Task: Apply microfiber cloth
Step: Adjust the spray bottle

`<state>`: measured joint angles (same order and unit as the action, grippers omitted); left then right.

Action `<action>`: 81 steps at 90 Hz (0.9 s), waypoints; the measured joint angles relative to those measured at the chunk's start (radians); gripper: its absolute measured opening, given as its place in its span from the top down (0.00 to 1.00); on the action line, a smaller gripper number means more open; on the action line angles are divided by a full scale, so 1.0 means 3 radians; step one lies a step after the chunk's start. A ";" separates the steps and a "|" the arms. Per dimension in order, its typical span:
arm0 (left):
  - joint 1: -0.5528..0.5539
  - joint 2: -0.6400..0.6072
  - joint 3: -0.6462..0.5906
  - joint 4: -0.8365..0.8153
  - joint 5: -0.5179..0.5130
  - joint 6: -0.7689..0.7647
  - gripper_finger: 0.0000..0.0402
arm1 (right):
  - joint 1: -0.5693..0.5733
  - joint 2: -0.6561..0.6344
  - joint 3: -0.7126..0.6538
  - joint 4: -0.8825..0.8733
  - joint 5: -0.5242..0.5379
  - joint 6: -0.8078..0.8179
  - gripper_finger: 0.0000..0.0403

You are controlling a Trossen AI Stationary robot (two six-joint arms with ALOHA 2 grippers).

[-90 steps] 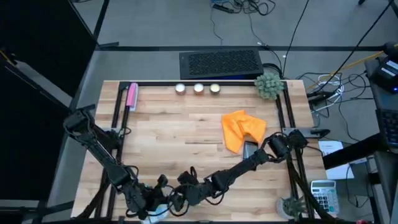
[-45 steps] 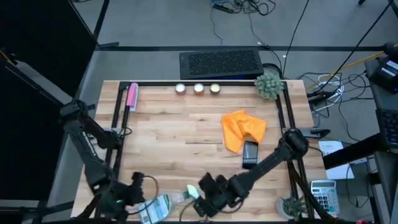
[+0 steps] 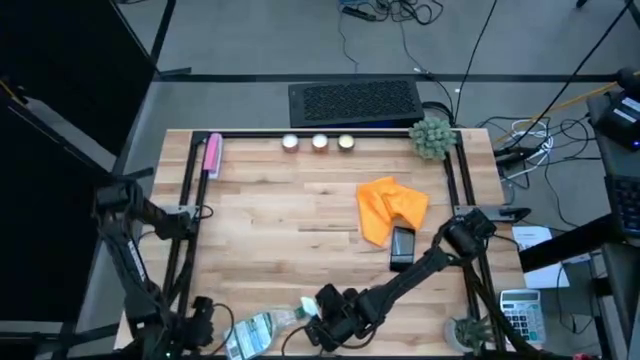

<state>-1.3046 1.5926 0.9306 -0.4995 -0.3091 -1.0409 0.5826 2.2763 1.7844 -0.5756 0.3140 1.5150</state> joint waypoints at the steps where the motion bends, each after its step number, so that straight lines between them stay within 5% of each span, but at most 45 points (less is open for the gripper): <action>1: 0.0000 0.0011 0.0000 -0.0003 -0.0004 0.0000 1.00 | -0.0002 0.0007 0.0000 0.0002 -0.0001 0.0014 0.39; 25: 0.0063 0.0264 0.0000 0.0021 -0.0037 0.0099 1.00 | -0.0020 0.0138 0.0002 0.0422 -0.0015 -0.0029 0.39; 81: 0.0304 0.0443 0.0001 0.0091 0.0007 0.0468 1.00 | -0.0003 0.0127 -0.0010 0.0389 0.0193 -0.0278 0.39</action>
<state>-1.2133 1.7256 0.9310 -0.4721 -0.3069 -0.9005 0.5816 2.3144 1.7813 -0.4589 0.3719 1.4315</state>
